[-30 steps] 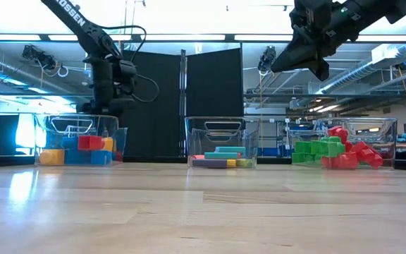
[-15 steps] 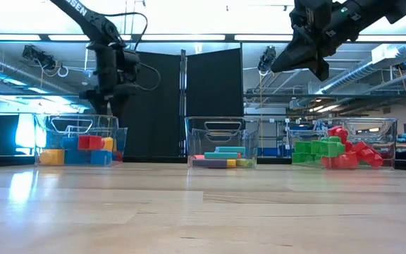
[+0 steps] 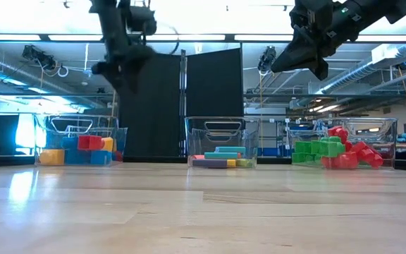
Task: Sort blocks by size
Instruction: Put the blue 1 stud game piece into the left transparent bin
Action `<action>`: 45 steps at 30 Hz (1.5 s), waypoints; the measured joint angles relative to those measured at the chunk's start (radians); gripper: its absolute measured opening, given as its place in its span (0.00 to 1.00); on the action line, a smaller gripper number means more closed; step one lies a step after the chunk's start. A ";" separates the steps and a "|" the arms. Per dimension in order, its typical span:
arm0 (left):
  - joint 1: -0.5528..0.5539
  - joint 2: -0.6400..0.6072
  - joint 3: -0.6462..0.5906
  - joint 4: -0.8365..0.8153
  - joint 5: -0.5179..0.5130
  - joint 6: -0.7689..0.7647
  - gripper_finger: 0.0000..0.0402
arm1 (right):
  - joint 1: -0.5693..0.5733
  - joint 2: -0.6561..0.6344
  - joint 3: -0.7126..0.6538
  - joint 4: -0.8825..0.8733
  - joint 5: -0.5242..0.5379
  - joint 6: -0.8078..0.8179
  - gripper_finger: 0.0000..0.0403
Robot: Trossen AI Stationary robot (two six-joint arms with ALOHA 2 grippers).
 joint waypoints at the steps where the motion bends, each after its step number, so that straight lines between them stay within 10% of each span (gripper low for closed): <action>1: -0.042 -0.011 0.000 0.000 -0.008 -0.026 0.61 | 0.000 0.000 0.000 -0.001 0.000 0.000 0.05; 23: -0.964 -0.032 0.000 -0.004 -0.321 -0.889 0.60 | 0.002 0.000 0.000 -0.051 -0.139 -0.053 0.05; 45: -1.417 0.304 0.000 0.176 -0.018 -1.725 0.60 | 0.003 0.000 0.000 -0.076 -0.219 -0.183 0.06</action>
